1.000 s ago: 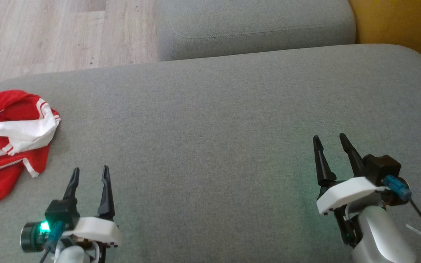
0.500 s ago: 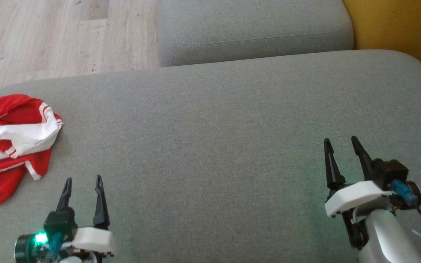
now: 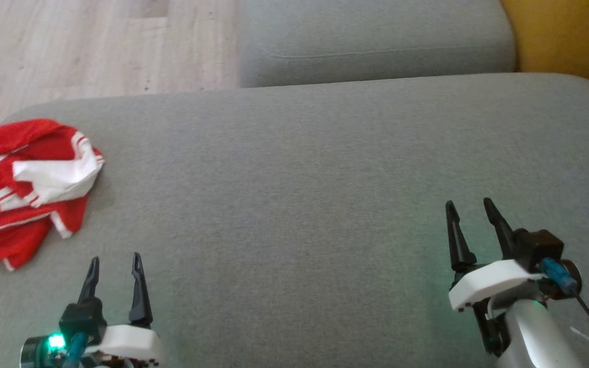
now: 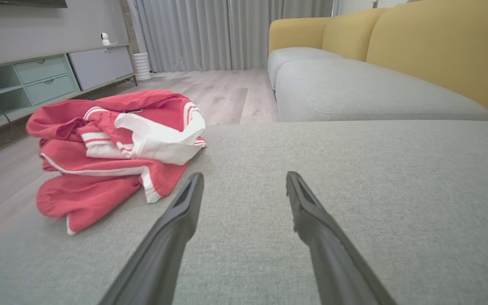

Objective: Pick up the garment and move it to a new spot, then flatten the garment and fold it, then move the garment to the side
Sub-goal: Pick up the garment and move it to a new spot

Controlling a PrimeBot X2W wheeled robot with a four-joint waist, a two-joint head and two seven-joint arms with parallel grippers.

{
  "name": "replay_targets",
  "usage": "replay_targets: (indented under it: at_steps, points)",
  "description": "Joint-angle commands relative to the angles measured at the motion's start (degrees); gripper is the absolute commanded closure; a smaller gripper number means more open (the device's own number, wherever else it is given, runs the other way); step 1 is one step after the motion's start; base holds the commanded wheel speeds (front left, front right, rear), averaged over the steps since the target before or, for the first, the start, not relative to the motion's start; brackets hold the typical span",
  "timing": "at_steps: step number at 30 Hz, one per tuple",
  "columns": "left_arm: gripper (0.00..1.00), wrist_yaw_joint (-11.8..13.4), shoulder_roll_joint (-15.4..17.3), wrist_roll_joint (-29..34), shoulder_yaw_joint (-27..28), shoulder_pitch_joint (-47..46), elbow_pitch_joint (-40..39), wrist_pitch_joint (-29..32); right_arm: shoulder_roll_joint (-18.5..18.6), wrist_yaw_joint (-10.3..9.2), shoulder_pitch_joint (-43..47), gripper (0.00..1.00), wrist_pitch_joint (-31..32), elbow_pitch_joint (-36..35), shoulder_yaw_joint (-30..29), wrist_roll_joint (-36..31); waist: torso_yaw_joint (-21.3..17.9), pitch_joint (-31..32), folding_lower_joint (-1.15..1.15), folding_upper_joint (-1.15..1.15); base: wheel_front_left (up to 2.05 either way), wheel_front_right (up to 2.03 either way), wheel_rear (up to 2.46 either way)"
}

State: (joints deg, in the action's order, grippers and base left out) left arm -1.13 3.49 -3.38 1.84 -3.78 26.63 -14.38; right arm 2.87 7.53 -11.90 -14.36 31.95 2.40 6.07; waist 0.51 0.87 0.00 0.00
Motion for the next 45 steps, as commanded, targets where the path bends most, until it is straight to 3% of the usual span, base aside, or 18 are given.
replay_targets:
  at_steps: [1, 14, 19, 27, 37, 45]
  points:
    - [0.00, -0.15, 0.43, 0.35, 2.08, -1.78, -1.75, -0.62, 0.01, -0.04, -1.39, 0.00, -0.63, -1.88, 1.93, 0.65, 1.72, -0.14, 0.00, 0.00, 0.00, 0.00, 0.00]
    - [0.00, -0.72, 0.17, 0.47, 4.63, 1.05, -2.27, -0.62, 0.01, -0.04, -0.15, 0.00, -0.63, -0.98, 8.13, 4.30, 19.06, -0.20, 0.00, 0.00, 0.00, 0.00, 0.00]
    - [0.00, -0.42, 0.41, 0.28, 6.80, 2.72, -2.70, -0.62, 0.01, -0.04, -0.13, 0.00, -0.63, -0.83, 9.34, 5.20, 22.13, -0.32, 0.00, 0.00, 0.00, 0.00, 0.00]
    - [0.00, -0.62, 0.40, -0.19, 9.36, 3.16, -3.20, -0.62, 0.01, -0.04, -0.95, 0.00, -0.63, -0.56, 9.98, 4.80, 22.04, -2.09, 0.00, 0.00, 0.00, 0.00, 0.00]
    - [0.00, -1.87, 0.47, -1.16, 13.25, -4.09, -3.67, -0.62, 0.14, -0.04, -4.91, 0.00, -0.63, -1.81, 8.51, 0.86, 19.38, -11.23, 0.00, 0.00, 0.00, 0.00, 0.00]
    - [0.00, -4.05, 5.39, -0.64, 14.45, -16.05, -1.76, -0.62, 1.37, -0.04, -9.13, 0.00, -0.63, -4.98, 9.98, -0.23, 17.31, -18.97, 0.00, 0.00, 0.00, 0.00, 0.00]
